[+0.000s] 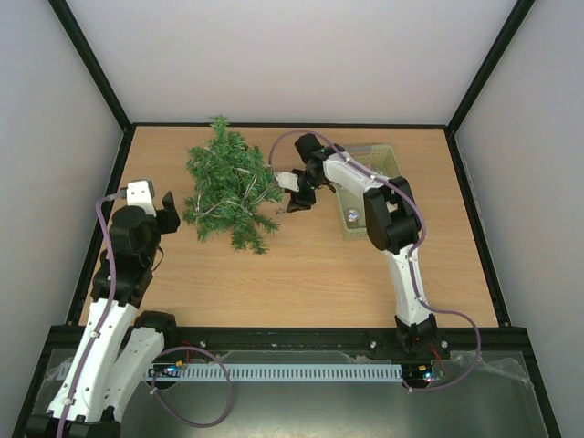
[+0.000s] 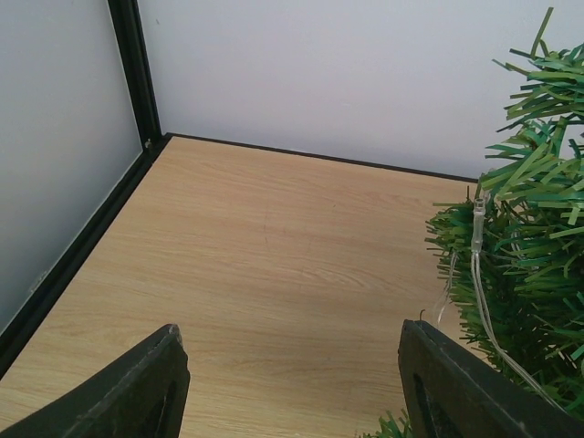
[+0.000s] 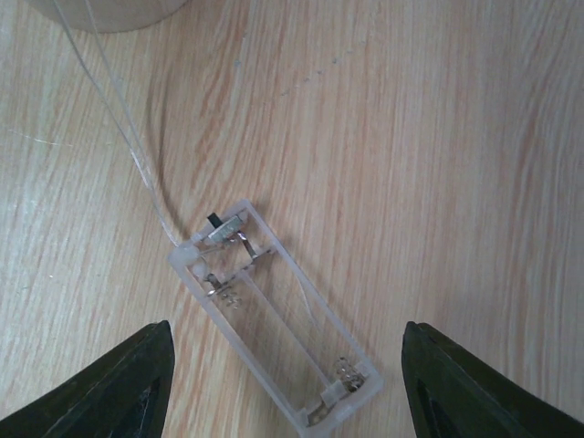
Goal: Decorate the small christmas tree
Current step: Wrap the decoration item around the Christmas tree.
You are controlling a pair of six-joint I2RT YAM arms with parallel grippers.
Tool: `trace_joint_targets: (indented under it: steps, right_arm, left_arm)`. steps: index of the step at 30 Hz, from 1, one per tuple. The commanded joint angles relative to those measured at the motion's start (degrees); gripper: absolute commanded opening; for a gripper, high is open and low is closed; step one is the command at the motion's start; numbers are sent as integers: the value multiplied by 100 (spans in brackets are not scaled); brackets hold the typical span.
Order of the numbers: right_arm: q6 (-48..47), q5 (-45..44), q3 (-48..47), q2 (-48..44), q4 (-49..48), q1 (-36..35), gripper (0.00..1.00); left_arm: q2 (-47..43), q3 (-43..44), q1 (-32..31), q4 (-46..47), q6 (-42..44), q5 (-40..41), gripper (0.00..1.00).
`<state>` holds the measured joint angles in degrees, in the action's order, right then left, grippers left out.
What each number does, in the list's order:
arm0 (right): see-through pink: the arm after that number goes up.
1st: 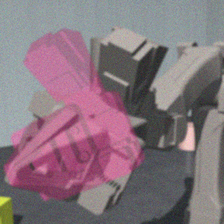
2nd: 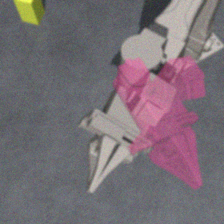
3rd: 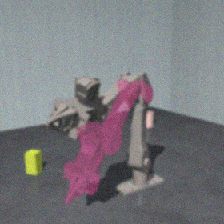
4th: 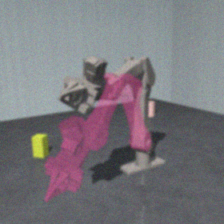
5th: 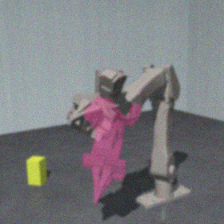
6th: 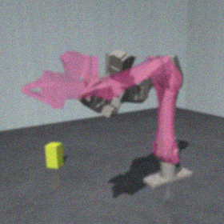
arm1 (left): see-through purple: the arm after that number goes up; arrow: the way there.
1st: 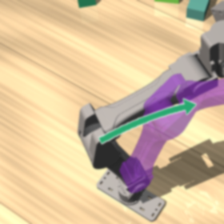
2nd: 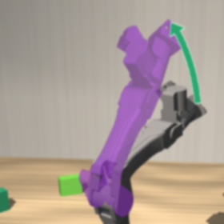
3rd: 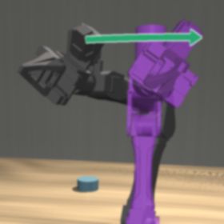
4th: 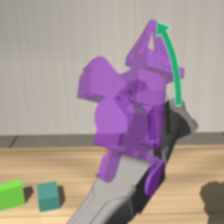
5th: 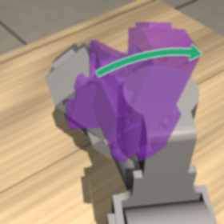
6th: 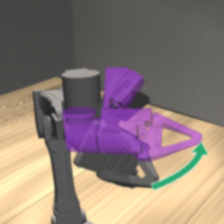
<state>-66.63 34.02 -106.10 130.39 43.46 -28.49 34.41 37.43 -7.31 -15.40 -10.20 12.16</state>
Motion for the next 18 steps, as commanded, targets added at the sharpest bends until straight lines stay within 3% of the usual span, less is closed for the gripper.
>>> trace_joint_targets:
  steps: [1,13,18]
  right_arm:
    - [-128,-289,-454,261,562,37,67]
    - [-289,-580,-620,669,818,94,67]
    - [-238,-746,-544,707,719,89,62]
  left_arm:
    - [-120,-74,-42,167,97,94,65]
    - [-58,-75,-42,189,141,129,65]
    - [-47,-78,-40,182,150,134,64]
